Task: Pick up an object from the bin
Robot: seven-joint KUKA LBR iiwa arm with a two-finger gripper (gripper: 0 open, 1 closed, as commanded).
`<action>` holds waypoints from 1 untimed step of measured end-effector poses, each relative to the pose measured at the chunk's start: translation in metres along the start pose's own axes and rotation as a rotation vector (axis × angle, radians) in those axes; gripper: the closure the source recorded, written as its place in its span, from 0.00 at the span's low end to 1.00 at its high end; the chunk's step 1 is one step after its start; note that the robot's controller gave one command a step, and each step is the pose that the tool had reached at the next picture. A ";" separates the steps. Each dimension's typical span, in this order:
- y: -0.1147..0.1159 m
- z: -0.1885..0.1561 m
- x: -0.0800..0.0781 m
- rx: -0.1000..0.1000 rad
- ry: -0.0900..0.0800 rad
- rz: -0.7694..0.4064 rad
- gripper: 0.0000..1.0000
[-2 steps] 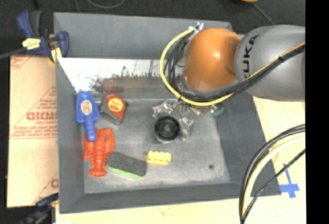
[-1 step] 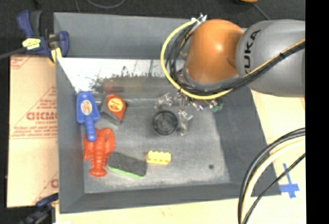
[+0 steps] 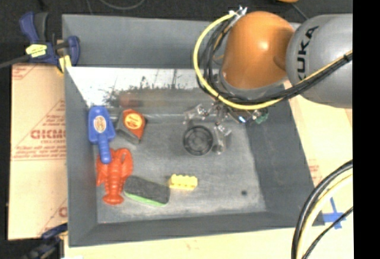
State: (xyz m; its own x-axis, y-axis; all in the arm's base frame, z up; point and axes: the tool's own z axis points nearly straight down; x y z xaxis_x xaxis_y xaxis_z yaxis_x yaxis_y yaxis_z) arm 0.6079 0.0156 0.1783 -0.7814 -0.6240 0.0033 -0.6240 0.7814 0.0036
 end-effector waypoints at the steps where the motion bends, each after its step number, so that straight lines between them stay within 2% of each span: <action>1: -0.026 -0.062 0.010 0.004 -0.006 -0.011 1.00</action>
Offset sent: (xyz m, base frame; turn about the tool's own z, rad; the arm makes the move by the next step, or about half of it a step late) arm 0.0106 -0.0079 0.1355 0.0404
